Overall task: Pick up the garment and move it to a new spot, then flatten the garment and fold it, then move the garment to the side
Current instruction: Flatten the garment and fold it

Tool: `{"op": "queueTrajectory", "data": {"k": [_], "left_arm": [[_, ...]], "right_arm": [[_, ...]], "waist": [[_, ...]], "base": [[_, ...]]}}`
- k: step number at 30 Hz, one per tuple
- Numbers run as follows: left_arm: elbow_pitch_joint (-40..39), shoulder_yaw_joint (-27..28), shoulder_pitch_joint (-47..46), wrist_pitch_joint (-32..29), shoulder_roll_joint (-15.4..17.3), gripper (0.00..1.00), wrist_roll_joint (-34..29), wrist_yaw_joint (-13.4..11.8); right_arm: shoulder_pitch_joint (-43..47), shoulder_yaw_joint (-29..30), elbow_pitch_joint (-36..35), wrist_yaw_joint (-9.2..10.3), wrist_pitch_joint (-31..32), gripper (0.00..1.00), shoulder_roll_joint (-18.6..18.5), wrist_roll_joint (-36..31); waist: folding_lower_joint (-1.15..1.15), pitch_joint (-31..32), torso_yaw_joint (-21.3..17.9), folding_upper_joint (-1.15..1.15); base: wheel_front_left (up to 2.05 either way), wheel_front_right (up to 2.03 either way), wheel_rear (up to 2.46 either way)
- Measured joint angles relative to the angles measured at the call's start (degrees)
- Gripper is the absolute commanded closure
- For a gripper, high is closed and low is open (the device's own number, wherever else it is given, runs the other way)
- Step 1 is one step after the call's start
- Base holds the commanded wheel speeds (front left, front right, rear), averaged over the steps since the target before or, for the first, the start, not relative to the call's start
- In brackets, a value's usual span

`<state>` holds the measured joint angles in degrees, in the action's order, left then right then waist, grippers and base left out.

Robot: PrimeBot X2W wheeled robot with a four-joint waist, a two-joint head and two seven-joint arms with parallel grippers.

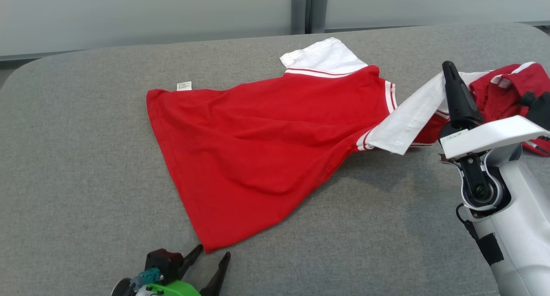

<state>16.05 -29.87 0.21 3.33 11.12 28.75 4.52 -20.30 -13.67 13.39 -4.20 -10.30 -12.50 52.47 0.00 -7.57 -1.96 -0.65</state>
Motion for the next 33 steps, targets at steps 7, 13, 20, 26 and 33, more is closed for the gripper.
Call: {"op": "queueTrajectory", "data": {"k": [7, 13, 20, 26, 33], "left_arm": [[2.04, -1.09, -2.83, 1.77, -1.49, 0.2, -1.31, 0.01], [3.96, -1.72, -2.96, 2.86, -1.74, 0.71, -1.78, 0.07], [5.59, -1.86, -3.78, 4.5, -1.49, 1.0, -2.71, 0.34], [4.02, 2.04, -5.03, 8.34, -1.79, 1.0, -1.05, 0.34], [-3.16, 9.68, -10.17, 10.36, -1.72, 1.0, 3.5, 0.51]], "right_arm": [[-0.47, 0.66, 1.46, -0.52, -0.64, 1.0, -0.11, 0.01], [-0.56, 0.71, 2.23, -0.6, -0.85, 1.0, -0.05, 0.02], [-1.53, 1.13, 3.19, -0.98, -1.36, 1.0, 0.0, 0.53], [-1.54, 2.22, 3.47, -1.34, -2.32, 1.0, -0.09, 0.64], [-1.86, 3.05, 2.44, -1.83, -2.82, 1.0, -0.75, 0.64]], "waist": [[0.0, -0.78, -1.26, 0.0], [0.0, -0.99, -1.45, 0.0], [0.0, -0.93, -1.28, 0.0], [0.0, -0.29, -0.85, 0.0], [0.0, 1.59, -0.4, 0.0]], "base": [[0.0, 0.0, 0.0], [0.0, 0.0, 0.0], [0.0, 0.0, 0.0], [0.0, 0.0, 0.0], [0.0, 0.0, 0.0]]}}
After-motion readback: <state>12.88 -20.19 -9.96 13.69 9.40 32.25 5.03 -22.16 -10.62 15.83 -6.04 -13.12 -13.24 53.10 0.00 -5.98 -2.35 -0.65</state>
